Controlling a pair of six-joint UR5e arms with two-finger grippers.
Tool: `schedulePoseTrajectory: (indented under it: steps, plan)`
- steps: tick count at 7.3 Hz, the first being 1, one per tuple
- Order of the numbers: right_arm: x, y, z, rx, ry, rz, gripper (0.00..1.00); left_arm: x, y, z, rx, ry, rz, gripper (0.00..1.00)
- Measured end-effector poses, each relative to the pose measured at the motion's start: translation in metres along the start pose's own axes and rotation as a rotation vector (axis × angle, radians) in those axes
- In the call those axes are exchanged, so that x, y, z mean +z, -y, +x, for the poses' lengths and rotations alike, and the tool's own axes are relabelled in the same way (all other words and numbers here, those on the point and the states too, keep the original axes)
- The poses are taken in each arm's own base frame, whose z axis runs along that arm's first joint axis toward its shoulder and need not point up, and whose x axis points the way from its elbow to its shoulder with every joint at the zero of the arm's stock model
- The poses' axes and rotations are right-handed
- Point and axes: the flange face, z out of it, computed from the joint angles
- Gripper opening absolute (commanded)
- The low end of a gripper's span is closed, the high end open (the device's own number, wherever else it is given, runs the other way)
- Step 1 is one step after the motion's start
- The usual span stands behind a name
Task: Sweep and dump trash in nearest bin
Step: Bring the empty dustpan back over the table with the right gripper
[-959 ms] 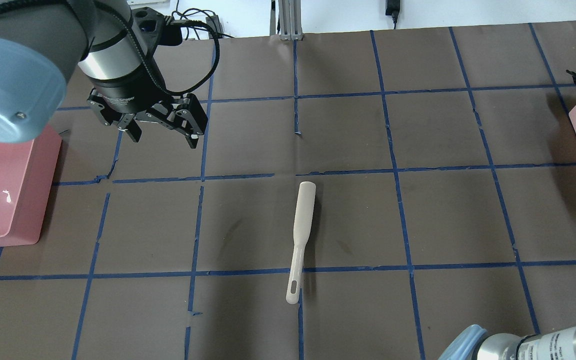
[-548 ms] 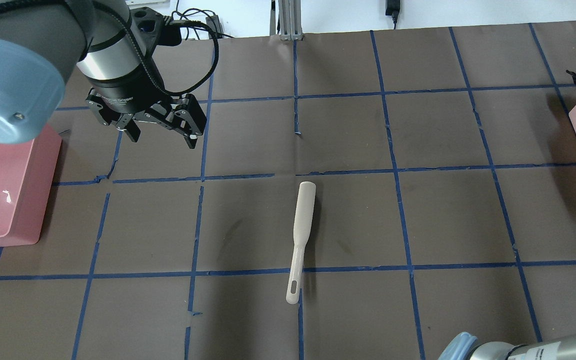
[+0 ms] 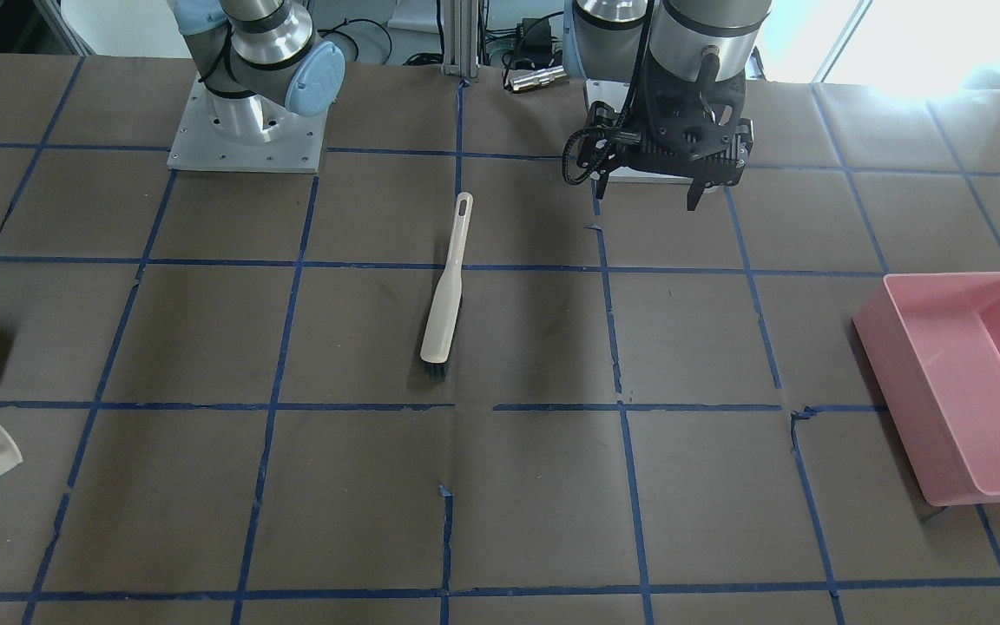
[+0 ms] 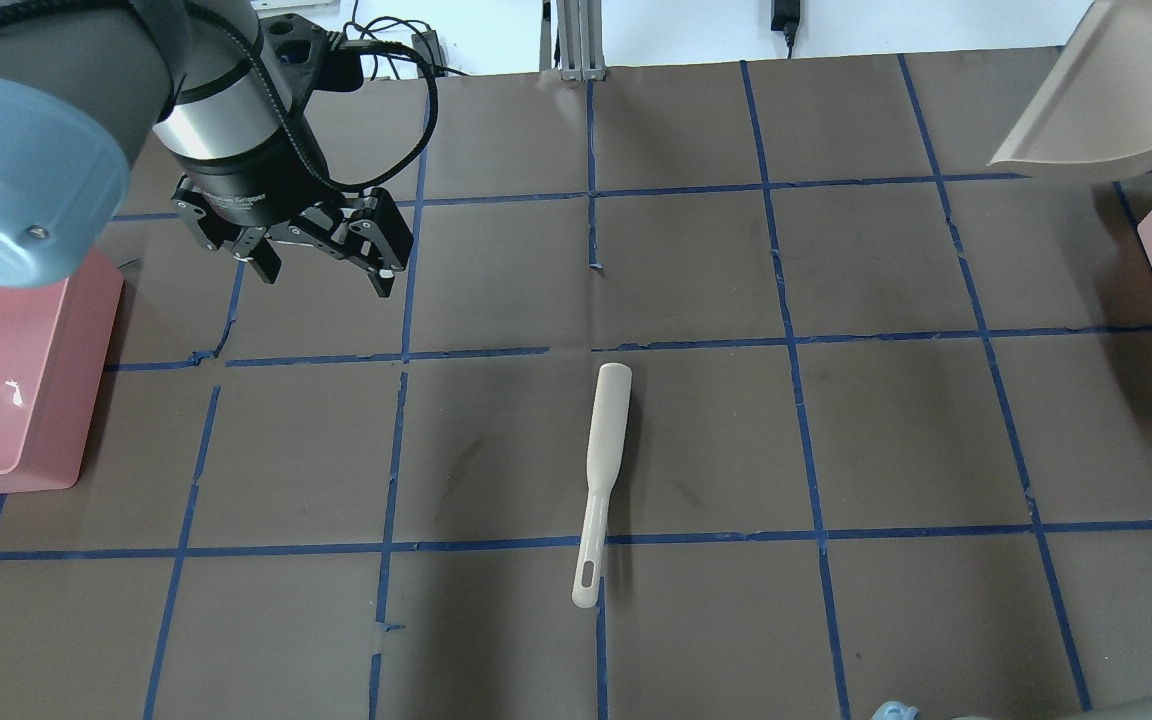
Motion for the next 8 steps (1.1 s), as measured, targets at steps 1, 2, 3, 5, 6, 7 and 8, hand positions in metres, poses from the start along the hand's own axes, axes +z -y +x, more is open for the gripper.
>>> schedulePoseTrajectory:
  steps: [1,2,3,5,6,7,8]
  plan:
    - [0.004,0.028,-0.018,0.045,0.021,0.019,0.00,0.000,0.000,0.000,0.000,0.000,0.000,1.00]
    - [0.008,0.056,-0.037,0.092,0.045,0.037,0.00,0.000,0.000,0.000,-0.001,0.000,0.000,1.00]
    - [0.014,0.088,-0.061,0.143,0.075,0.044,0.00,0.000,0.000,0.000,-0.001,0.000,0.000,1.00]
    - [0.028,0.142,-0.121,0.264,0.137,0.028,0.00,0.000,0.000,0.000,-0.002,-0.001,-0.001,1.00]
    - [0.029,0.170,-0.152,0.325,0.153,0.021,0.00,0.000,0.000,0.000,-0.002,-0.001,-0.001,1.00]
    - [0.023,0.198,-0.184,0.376,0.161,0.019,0.00,0.000,0.000,0.000,-0.002,-0.001,-0.001,1.00]
    - [0.019,0.225,-0.215,0.418,0.168,0.017,0.00,0.000,0.000,0.000,-0.002,-0.001,-0.001,1.00]
